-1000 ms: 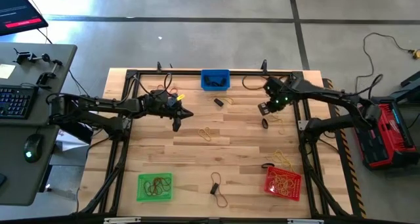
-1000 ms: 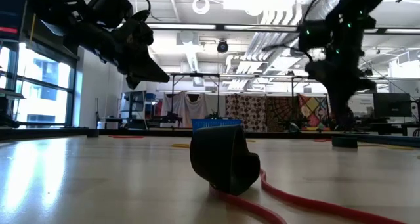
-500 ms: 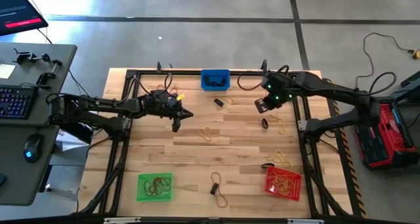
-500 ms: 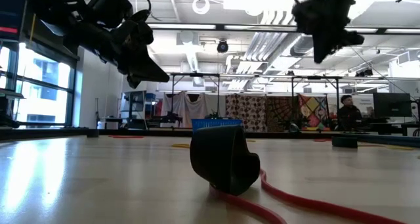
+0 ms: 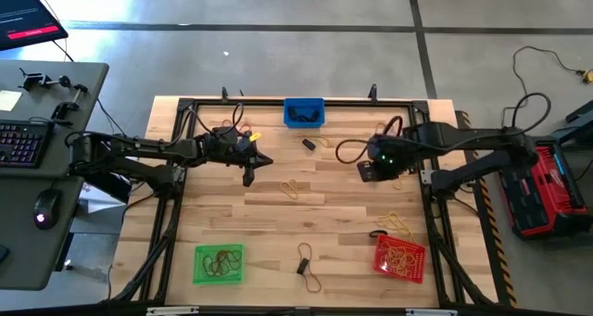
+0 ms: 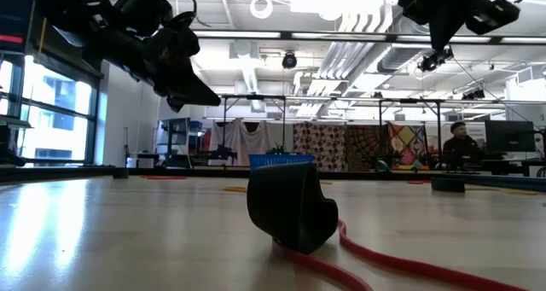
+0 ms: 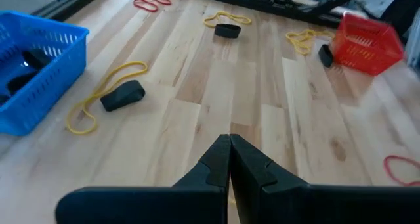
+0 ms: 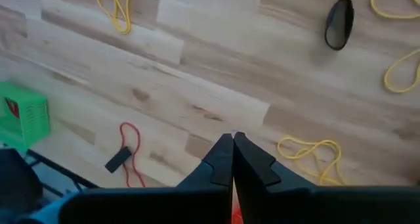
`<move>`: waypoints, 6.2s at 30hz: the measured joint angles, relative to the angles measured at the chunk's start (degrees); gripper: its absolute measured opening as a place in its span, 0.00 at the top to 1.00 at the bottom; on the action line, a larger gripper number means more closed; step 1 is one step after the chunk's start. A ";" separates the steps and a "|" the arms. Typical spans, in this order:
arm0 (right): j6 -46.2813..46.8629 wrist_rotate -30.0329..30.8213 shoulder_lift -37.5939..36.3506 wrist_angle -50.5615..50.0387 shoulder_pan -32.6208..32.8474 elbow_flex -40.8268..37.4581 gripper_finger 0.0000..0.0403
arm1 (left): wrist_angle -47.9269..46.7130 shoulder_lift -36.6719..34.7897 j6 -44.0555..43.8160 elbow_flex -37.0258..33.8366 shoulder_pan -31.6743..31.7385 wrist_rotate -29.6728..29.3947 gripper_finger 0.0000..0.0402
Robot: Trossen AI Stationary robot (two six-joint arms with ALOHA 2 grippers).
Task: Sort rubber bands into baskets
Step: Put the yellow rubber band into the red basket
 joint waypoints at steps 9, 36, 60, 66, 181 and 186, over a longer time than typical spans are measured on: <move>9.29 0.31 0.00 1.93 6.60 0.00 1.00 | -0.06 0.02 1.01 0.00 0.02 0.06 1.00; -11.49 7.49 -0.05 -18.66 7.90 -0.08 1.00 | 3.54 0.02 -0.50 0.00 0.02 -3.29 1.00; -47.08 5.23 -1.49 12.81 -33.78 -35.95 0.59 | 3.30 0.02 -0.35 0.00 0.00 -1.33 1.00; -46.16 5.48 -1.51 16.27 -37.07 -36.54 0.59 | 2.78 0.02 -0.36 0.00 0.00 -1.35 1.00; 21.97 -11.91 4.46 2.84 42.35 -5.29 1.00 | 3.06 0.02 1.58 0.00 0.00 -2.93 1.00; 19.79 -12.20 4.46 4.93 42.33 -8.75 1.00 | 3.06 0.02 1.15 0.00 0.00 -2.93 1.00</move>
